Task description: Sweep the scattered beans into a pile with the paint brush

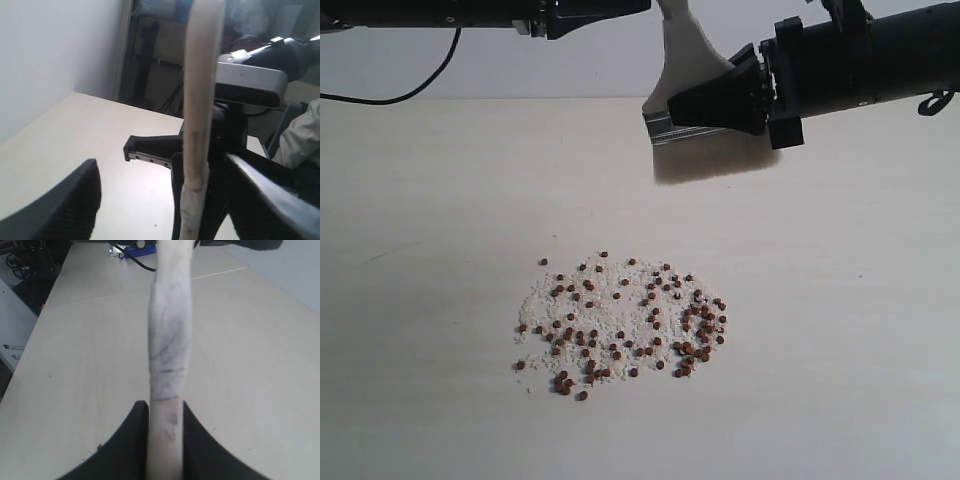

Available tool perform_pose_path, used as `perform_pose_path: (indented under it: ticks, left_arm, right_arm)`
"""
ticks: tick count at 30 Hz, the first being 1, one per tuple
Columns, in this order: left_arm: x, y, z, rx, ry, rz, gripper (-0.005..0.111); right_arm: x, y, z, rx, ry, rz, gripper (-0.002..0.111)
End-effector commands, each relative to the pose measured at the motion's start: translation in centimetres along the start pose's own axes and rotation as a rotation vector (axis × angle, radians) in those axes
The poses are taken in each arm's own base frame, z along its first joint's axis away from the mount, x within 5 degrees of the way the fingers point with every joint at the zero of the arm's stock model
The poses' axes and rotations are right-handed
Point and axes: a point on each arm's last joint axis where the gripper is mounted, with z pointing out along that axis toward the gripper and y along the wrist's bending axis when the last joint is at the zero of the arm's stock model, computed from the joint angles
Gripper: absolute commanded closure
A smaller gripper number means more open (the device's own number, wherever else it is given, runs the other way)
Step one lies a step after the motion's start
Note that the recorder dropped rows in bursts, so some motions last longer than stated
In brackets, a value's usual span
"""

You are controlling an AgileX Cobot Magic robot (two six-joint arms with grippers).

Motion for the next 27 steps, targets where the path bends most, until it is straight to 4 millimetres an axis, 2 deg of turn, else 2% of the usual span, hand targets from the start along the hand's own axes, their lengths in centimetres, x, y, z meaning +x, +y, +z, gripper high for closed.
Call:
perform_pose_path:
  ticks: [1, 5, 12, 19, 22, 27]
  left_arm:
    - [-0.4, -1.0, 1.4, 0.046, -0.032, 0.050, 0.043]
    - [-0.4, -1.6, 2.2, 0.066, -0.041, 0.066, 0.044]
    - [-0.5, -1.6, 2.3, 0.066, -0.052, 0.067, 0.046]
    - [-0.5, -1.7, 2.3, 0.068, -0.051, 0.065, 0.081]
    - [-0.5, -1.7, 2.3, 0.068, -0.051, 0.061, 0.087]
    - [-0.5, -1.7, 2.3, 0.068, -0.051, 0.059, 0.087]
  right_arm:
    - [-0.5, -0.1, -0.2, -0.001, -0.026, 0.030, 0.108]
    - [-0.5, -0.1, -0.2, -0.001, -0.026, 0.045, 0.108]
    - [-0.4, -0.1, -0.2, -0.002, -0.024, 0.075, 0.108]
    - [-0.4, -0.1, -0.2, -0.003, -0.023, 0.101, 0.108]
    - [-0.5, 0.1, 0.0, -0.011, -0.019, 0.106, 0.108]
    - [-0.5, 0.8, 1.0, -0.048, 0.009, 0.086, 0.108]
